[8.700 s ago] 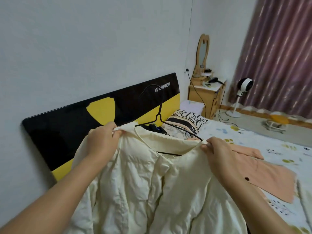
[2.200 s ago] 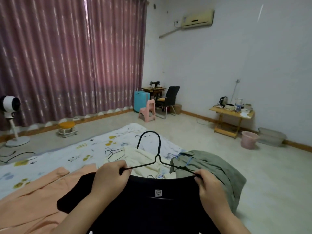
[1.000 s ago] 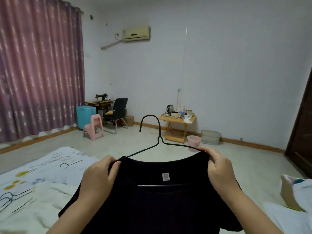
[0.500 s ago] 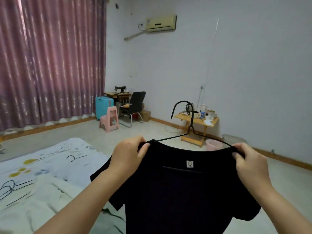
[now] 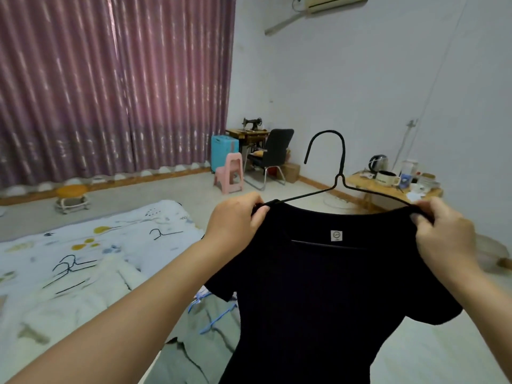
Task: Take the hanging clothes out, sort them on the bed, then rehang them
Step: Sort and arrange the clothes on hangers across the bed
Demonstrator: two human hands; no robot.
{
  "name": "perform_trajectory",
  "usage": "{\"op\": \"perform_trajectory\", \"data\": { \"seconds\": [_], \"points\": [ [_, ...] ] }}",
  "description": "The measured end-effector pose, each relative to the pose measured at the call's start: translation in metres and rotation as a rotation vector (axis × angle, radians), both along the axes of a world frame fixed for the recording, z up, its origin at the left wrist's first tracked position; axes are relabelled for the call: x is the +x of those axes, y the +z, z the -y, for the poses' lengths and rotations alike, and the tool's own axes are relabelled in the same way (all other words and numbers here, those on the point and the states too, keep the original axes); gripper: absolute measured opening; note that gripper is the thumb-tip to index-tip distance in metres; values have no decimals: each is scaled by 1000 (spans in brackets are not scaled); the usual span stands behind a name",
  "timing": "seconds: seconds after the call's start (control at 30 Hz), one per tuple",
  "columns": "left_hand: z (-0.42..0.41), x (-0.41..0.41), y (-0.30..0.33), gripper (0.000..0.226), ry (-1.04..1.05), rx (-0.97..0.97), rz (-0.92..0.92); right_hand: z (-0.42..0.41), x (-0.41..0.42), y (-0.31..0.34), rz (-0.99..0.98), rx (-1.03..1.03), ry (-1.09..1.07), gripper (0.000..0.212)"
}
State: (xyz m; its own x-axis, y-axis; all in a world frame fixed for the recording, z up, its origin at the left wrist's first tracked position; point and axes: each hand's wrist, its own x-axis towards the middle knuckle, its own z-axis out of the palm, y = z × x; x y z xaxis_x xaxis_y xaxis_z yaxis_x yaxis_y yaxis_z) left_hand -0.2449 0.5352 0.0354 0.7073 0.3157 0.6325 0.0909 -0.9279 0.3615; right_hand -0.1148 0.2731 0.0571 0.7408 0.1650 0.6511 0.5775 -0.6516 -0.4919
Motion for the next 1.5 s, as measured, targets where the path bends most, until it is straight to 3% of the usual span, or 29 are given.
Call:
{"op": "perform_trajectory", "data": {
  "seconds": [0.23, 0.53, 0.97, 1.33, 1.43, 1.5],
  "points": [
    [-13, 57, -4, 22, 237, 9, 30, -41, 111, 1, 25, -49, 260, 14],
    [-59, 80, -11, 22, 527, 66, 4, -137, 186, -8, -10, -77, 520, 15],
    [-236, 113, -58, 16, 725, 129, -75, -353, 253, -52, -61, -176, 637, 13],
    [-430, 143, -194, 9, 811, -43, -381, -578, 293, -197, -300, -396, 688, 12],
    [-474, 149, -239, 28, 801, -6, -459, -624, 297, -246, -344, -456, 700, 11],
    [-501, 151, -267, 24, 835, -21, -482, -653, 298, -274, -354, -482, 704, 10]
  ]
}}
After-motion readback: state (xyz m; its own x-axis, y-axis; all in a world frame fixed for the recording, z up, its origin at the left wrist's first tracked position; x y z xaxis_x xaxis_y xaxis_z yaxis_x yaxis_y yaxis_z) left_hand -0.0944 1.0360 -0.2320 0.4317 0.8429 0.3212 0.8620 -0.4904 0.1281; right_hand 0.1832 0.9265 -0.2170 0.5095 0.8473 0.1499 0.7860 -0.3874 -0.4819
